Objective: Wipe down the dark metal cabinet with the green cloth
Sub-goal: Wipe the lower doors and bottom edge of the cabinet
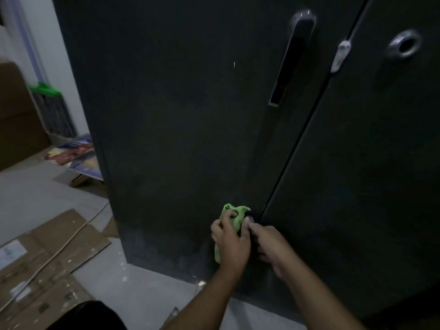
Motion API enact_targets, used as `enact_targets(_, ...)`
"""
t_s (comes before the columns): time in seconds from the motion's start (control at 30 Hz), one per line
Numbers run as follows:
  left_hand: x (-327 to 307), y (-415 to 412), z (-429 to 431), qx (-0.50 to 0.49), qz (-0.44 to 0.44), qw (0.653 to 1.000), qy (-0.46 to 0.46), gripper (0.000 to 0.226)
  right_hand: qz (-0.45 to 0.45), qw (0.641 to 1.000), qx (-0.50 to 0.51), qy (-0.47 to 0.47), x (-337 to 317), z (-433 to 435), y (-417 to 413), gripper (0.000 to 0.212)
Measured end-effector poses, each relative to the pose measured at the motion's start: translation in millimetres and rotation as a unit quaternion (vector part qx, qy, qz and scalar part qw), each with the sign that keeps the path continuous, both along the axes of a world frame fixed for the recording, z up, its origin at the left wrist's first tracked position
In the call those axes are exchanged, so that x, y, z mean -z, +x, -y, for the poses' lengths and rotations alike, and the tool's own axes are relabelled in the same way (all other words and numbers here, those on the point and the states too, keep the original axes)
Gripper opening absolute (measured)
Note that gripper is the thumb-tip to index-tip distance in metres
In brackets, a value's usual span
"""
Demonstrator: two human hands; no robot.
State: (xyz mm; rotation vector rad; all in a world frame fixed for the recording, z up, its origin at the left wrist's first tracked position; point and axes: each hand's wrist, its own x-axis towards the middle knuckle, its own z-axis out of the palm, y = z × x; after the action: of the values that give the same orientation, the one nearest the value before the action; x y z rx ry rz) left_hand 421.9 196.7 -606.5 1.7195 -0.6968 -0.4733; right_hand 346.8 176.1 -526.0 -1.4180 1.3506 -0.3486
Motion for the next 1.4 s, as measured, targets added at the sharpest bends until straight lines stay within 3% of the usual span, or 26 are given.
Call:
enact_targets(0.1, 16.9, -8.6, 14.7, -0.064, 0.070, 0.995, -0.031, 0.040, -0.067, 0.973, -0.089, -0.201, 4.6, -1.9, -24.4, 0.021)
enact_targets(0.17, 32.9, -12.1, 23.4, -0.085, 0.114, 0.989, -0.035, 0.040, -0.153, 0.901, -0.084, -0.397, 2.8, -0.4, -39.7, 0.031)
enact_targets(0.23, 56.9, -16.6, 27.4, -0.079, 0.151, 0.985, -0.022, 0.041, -0.196, 0.819, -0.079, -0.533, -8.7, 5.4, -50.2, 0.035)
enact_targets(0.3, 82.2, -20.1, 25.2, -0.077, 0.129, 0.989, 0.009, 0.047, -0.194, 0.786, -0.056, -0.584, -15.4, 14.5, -59.9, 0.043)
enact_targets(0.37, 96.1, -22.3, 23.2, -0.075, 0.051, 0.996, 0.015, 0.055, -0.193, 0.756, -0.037, -0.624, -15.8, 18.6, -66.9, 0.047)
enact_targets(0.47, 78.0, -24.0, 31.2, -0.079, 0.045, 0.994, -0.053, 0.043, -0.209, 0.722, -0.023, -0.660, -9.1, 21.5, -69.9, 0.051)
enact_targets(0.57, 25.4, -26.6, 43.5, -0.071, 0.153, 0.971, -0.167, 0.032, -0.227, 0.713, -0.031, -0.662, -8.8, 25.7, -70.9, 0.051)
enact_targets(0.67, -35.9, -23.7, 56.1, -0.080, 0.262, 0.931, -0.242, 0.035, -0.220, 0.718, -0.053, -0.659, -11.6, 27.4, -77.0, 0.054)
enact_targets(0.8, -102.5, -10.8, 63.6, -0.095, 0.313, 0.911, -0.252, 0.049, -0.217, 0.729, -0.040, -0.648, -19.2, 26.3, -85.0, 0.057)
enact_targets(0.9, -104.1, -4.4, 64.2, -0.101, 0.360, 0.896, -0.241, 0.044, -0.233, 0.739, -0.002, -0.631, -22.1, 23.7, -85.1, 0.062)
enact_targets(1.17, -41.0, 7.4, 48.1, -0.094, 0.348, 0.919, -0.160, 0.039, -0.279, 0.753, -0.035, -0.595, -0.2, 33.8, -80.5, 0.102)
enact_targets(1.3, -49.6, 7.2, 44.1, -0.066, 0.339, 0.932, -0.108, 0.039, -0.279, 0.746, -0.055, -0.603, 11.0, 41.5, -83.8, 0.110)
enact_targets(1.4, -77.7, -1.7, 47.5, -0.087, 0.315, 0.935, -0.138, 0.039, -0.256, 0.747, -0.051, -0.612, 16.9, 44.8, -85.2, 0.109)
